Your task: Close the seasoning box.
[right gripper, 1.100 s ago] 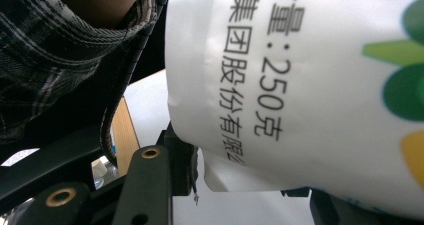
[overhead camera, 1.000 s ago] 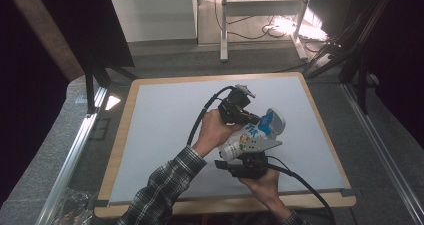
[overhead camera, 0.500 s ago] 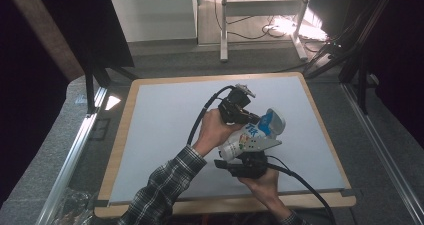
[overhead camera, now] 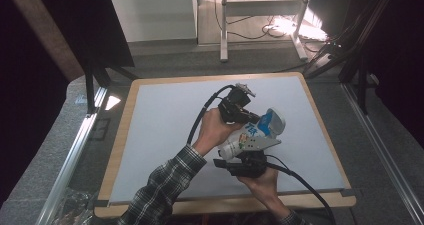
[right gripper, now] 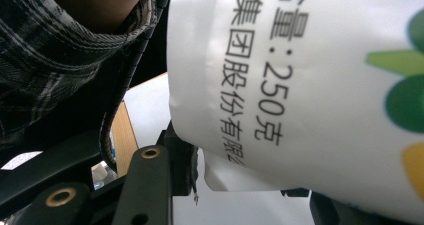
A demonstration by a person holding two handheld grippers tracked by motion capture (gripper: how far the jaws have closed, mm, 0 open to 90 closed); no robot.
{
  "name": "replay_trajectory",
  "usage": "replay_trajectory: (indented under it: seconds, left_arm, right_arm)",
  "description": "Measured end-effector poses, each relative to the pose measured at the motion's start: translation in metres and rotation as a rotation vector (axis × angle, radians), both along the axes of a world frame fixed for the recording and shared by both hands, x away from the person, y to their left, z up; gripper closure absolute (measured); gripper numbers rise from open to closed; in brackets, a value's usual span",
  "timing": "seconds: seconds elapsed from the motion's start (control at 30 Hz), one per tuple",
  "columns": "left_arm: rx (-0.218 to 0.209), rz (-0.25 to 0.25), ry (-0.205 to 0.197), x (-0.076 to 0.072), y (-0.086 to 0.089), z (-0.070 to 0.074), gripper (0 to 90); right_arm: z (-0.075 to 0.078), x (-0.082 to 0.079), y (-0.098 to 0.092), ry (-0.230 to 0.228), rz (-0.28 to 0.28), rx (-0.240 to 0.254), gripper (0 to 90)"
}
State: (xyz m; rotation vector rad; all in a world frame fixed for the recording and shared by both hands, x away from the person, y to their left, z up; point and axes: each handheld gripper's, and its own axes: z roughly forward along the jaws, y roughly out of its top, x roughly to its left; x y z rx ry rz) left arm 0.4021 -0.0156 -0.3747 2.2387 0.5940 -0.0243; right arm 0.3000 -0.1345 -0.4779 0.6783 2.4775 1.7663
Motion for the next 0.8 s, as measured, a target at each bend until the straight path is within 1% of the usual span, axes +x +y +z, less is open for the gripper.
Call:
replay_trajectory:
  seconds: [0.1, 0.8]
  left_arm:
    - [0.006, -0.004, 0.001, 0.0001, -0.0006, 0.0007, 89.7]
    - [0.009, -0.011, -0.004, 0.0000, -0.0021, 0.0033, 89.7]
  right_arm:
    - [0.0005, -0.0001, 0.0002, 0.001, -0.001, 0.002, 58.7]
    - [0.0025, 0.0007, 0.0011, -0.003, -0.004, 0.010, 58.8]
